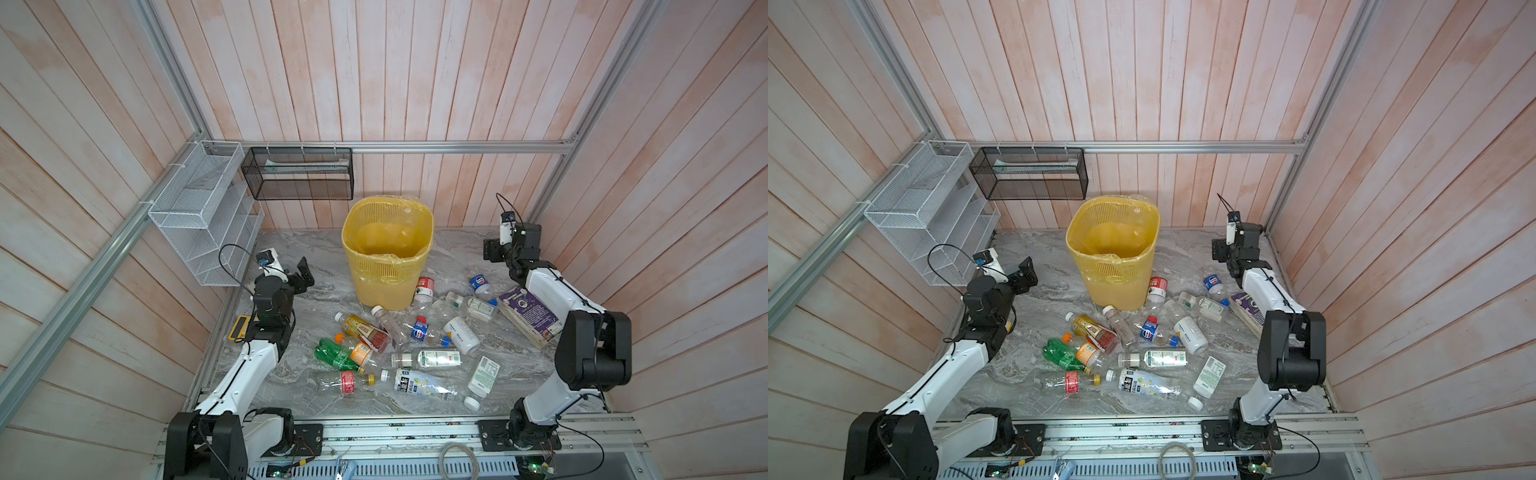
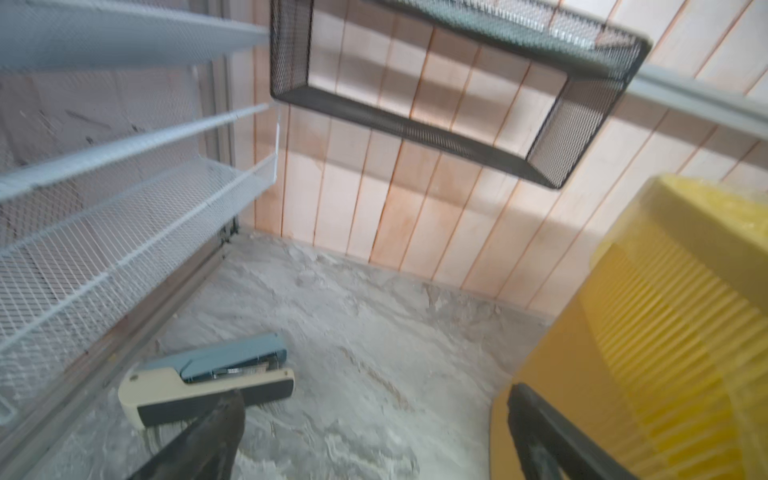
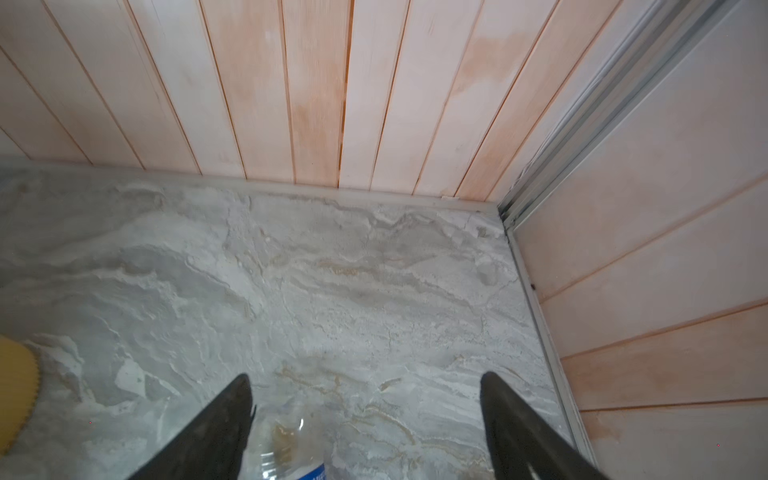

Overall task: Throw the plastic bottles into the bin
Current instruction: 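Move the right gripper over the blue-labelled clear bottle near the bin, then close the right gripper on the blue-labelled bottle's base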

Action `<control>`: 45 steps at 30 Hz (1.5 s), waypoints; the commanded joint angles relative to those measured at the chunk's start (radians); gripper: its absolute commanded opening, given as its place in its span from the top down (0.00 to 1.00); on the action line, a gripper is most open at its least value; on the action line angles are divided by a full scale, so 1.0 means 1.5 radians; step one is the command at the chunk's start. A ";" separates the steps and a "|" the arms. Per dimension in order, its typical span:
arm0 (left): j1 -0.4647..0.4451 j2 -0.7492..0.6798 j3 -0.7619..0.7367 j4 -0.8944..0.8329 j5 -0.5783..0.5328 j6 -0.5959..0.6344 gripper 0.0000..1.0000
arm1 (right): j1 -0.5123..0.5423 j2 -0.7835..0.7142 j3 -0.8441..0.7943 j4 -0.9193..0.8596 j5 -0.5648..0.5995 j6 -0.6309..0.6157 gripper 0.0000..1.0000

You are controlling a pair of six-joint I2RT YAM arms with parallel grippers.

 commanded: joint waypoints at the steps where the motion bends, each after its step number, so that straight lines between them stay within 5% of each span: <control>1: -0.014 0.008 0.017 -0.100 0.010 -0.017 0.00 | -0.003 0.069 0.058 -0.176 0.003 -0.034 0.16; 6: -0.017 0.019 0.012 -0.095 0.029 -0.028 0.00 | -0.003 0.128 0.107 -0.211 -0.061 -0.025 0.18; 18: -0.018 0.036 0.024 -0.131 0.037 -0.032 0.00 | 0.013 0.217 0.135 -0.257 -0.072 -0.022 0.21; 32: -0.018 0.037 0.020 -0.137 0.042 -0.035 0.00 | 0.014 0.107 0.109 -0.227 -0.065 0.014 0.15; 45: -0.019 0.036 0.018 -0.147 0.063 -0.039 0.00 | 0.013 -0.043 -0.099 -0.257 -0.094 0.019 0.19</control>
